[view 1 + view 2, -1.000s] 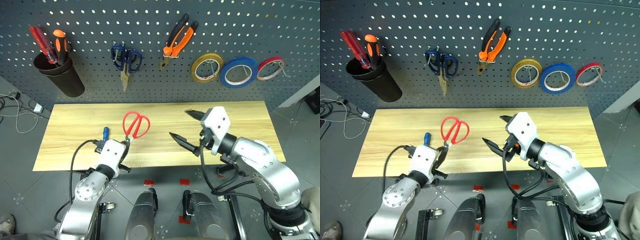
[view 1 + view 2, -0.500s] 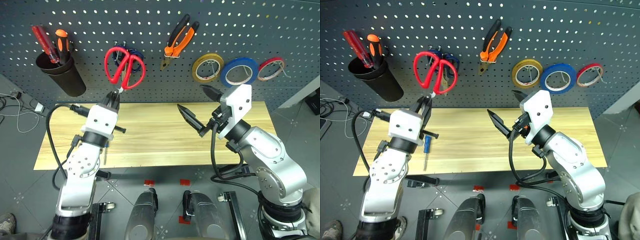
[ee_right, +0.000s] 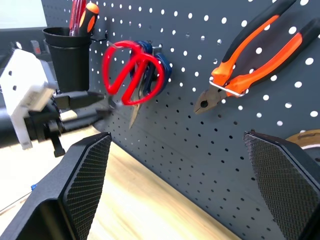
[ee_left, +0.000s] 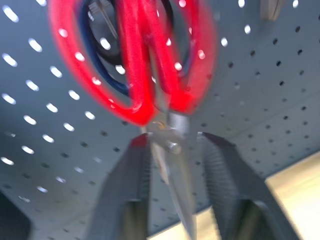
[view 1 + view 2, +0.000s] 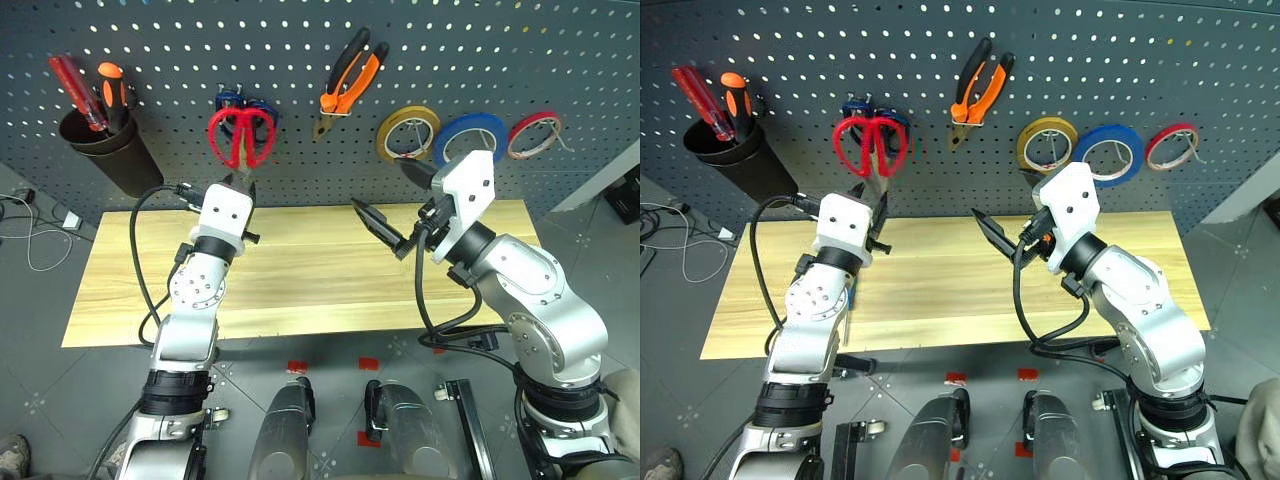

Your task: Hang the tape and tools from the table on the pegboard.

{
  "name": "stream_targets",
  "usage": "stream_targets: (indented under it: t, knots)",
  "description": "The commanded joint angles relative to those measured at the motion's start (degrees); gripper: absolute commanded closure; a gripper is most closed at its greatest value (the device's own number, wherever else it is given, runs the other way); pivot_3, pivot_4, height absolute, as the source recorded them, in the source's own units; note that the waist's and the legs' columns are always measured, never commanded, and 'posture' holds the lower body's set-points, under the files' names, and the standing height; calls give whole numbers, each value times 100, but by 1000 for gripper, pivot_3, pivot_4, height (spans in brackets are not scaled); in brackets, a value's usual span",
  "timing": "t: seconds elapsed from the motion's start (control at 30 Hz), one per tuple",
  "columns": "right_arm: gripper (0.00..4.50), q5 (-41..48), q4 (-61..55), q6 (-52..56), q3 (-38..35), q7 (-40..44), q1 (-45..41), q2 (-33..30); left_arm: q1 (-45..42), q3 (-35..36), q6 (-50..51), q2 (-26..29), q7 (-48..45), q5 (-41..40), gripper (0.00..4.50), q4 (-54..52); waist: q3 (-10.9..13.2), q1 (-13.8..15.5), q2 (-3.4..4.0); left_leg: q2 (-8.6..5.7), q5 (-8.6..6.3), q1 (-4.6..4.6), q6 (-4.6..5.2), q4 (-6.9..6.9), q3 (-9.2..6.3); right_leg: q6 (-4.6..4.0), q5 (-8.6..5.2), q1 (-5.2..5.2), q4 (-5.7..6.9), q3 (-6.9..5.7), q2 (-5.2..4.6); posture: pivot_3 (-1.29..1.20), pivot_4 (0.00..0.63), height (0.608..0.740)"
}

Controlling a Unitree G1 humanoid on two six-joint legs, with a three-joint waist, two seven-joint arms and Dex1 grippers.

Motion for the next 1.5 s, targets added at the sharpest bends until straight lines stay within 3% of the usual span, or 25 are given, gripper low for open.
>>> stream_targets:
  t: [0.03,0.07,0.17,0.3,0.4,0.5,0.67,0.97,1.07,1.43,1.5]
  knots:
    - [0,-82,-191,-53,111,-31,154,-89,373,69,786,-92,-252,-326,1692,-240,0,-24,0,0,2,0,-3,0,0,0,0,0,1,0,0,-78,306,740]
    - [0,-117,-188,13,198,-40,207,-125,505,230,1273,-243,-285,-624,1448,-281,0,-34,0,1,3,0,-5,-1,0,0,0,-1,0,0,0,-78,306,740]
    - [0,-171,-203,130,342,-47,295,-204,679,508,2217,-480,-394,-1168,1448,-427,0,-92,0,2,3,1,-6,0,0,0,0,-1,1,1,1,-77,308,740]
    - [0,-144,-391,757,1161,238,289,-495,1057,858,2669,-18,-575,-1295,1448,-325,-1,-142,-1,2,3,5,-5,4,-2,0,-1,0,12,1,1,-73,318,740]
    - [0,-83,-472,1138,1403,162,182,-389,954,1092,2854,333,-624,-1388,937,-74,0,-140,-2,2,0,6,0,4,-1,-1,-2,-12,39,7,2,-67,329,740]
    - [0,57,-522,1591,1483,121,-19,-178,695,1184,3067,600,-684,-1423,23,350,3,-127,-2,2,-2,11,5,8,-5,2,-5,-13,54,6,1,-71,351,740]
    - [0,344,-530,2070,1693,367,-387,-138,171,1363,3538,818,-730,-1587,23,1264,12,-116,-13,-2,0,13,10,19,-5,27,-18,-10,62,11,-2,-85,373,740]
    - [0,396,-323,2113,1949,678,-898,-194,-354,1375,3829,773,-668,-1710,23,2305,20,-140,-22,0,-1,12,10,6,-3,-2,-3,-16,51,12,-3,-96,379,740]
    - [0,358,-303,2038,2024,796,-961,-261,-352,1418,3909,724,-617,-1782,571,2275,20,-141,-22,1,-1,12,9,4,-2,-3,-3,-16,48,12,-4,-99,368,740]
    - [0,-14,83,1396,2047,1011,-1006,-612,-179,1305,3175,821,-642,-1710,4015,2243,-2,-129,-42,-1,9,12,-9,5,-2,-3,-2,-14,48,8,-6,-95,262,740]
    - [0,-52,91,1329,1980,1030,-975,-665,-34,1357,2953,817,-558,-1681,4036,1909,-6,-133,-50,-1,12,12,-15,5,-1,-4,-2,-14,48,9,-6,-94,258,740]
